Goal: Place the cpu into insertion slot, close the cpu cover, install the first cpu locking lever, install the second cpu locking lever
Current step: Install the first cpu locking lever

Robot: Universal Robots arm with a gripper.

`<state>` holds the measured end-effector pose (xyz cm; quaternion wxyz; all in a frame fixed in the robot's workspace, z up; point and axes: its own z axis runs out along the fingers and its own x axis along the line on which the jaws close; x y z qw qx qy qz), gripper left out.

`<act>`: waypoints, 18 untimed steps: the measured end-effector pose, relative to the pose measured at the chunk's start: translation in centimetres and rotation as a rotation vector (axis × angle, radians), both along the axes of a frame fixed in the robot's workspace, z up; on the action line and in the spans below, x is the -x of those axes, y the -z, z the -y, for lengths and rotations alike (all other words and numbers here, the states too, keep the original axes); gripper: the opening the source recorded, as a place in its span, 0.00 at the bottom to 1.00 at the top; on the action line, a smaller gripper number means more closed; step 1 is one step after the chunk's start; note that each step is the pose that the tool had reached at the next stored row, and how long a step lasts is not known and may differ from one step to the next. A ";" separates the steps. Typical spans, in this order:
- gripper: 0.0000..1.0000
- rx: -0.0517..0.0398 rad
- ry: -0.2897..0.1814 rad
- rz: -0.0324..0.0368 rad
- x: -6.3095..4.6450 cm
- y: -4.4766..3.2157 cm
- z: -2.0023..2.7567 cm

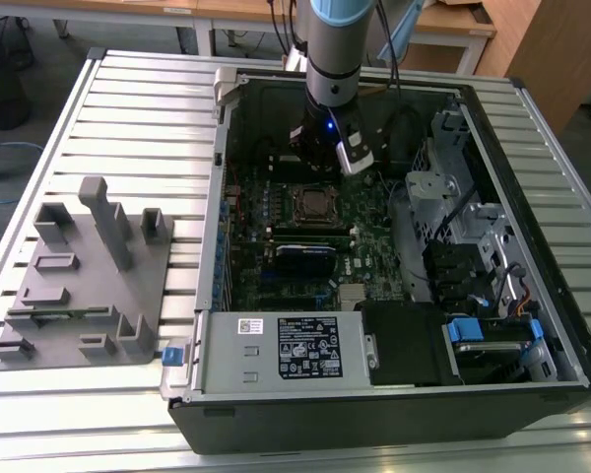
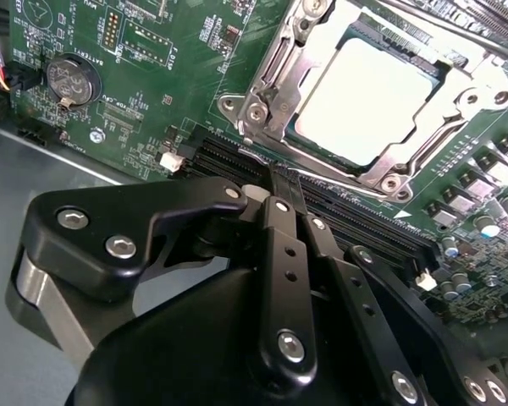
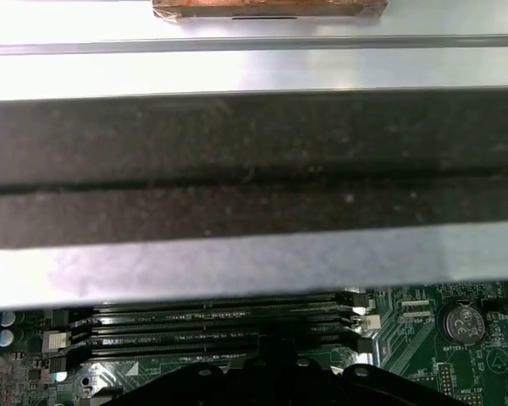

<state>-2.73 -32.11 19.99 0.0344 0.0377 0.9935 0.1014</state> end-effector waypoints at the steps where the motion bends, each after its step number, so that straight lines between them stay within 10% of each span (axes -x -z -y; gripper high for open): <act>1: 0.11 0.0000 0.003 0.0001 0.0 0.01 0.00; 18: 0.11 0.0002 0.032 0.0040 0.1 0.12 0.00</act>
